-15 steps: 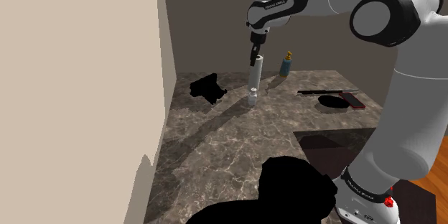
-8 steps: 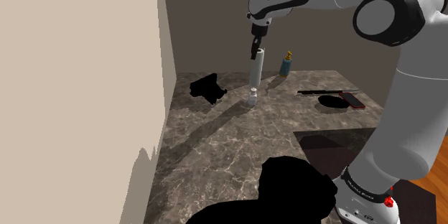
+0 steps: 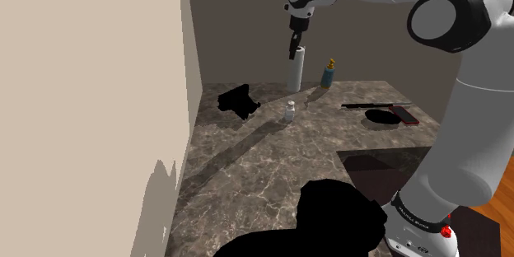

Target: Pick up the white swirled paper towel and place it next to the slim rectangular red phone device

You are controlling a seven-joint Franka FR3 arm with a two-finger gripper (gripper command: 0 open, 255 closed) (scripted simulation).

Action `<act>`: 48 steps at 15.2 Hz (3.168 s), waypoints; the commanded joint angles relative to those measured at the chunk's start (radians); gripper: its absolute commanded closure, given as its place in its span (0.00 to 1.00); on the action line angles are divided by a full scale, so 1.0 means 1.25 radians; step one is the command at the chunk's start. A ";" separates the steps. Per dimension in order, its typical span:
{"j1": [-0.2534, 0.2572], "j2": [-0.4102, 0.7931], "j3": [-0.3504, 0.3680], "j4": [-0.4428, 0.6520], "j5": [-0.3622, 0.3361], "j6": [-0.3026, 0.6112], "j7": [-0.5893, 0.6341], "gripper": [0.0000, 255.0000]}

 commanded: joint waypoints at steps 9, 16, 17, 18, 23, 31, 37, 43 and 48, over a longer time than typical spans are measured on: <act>-0.007 0.013 -0.002 0.127 0.003 -0.114 -0.001 1.00; -0.016 0.036 -0.004 0.236 0.010 -0.201 -0.003 1.00; -0.018 0.041 -0.004 0.253 0.012 -0.214 -0.003 1.00; -0.020 0.046 -0.004 0.272 0.013 -0.227 -0.003 1.00; -0.033 0.079 -0.005 0.376 0.024 -0.300 -0.006 1.00; -0.075 0.179 -0.003 0.625 0.057 -0.450 -0.008 1.00; -0.054 -0.058 -0.032 0.274 -0.007 -0.332 -0.067 1.00; -0.074 -0.209 -0.058 0.090 -0.054 -0.291 -0.125 1.00; -0.101 -0.309 -0.084 -0.013 -0.090 -0.280 -0.181 1.00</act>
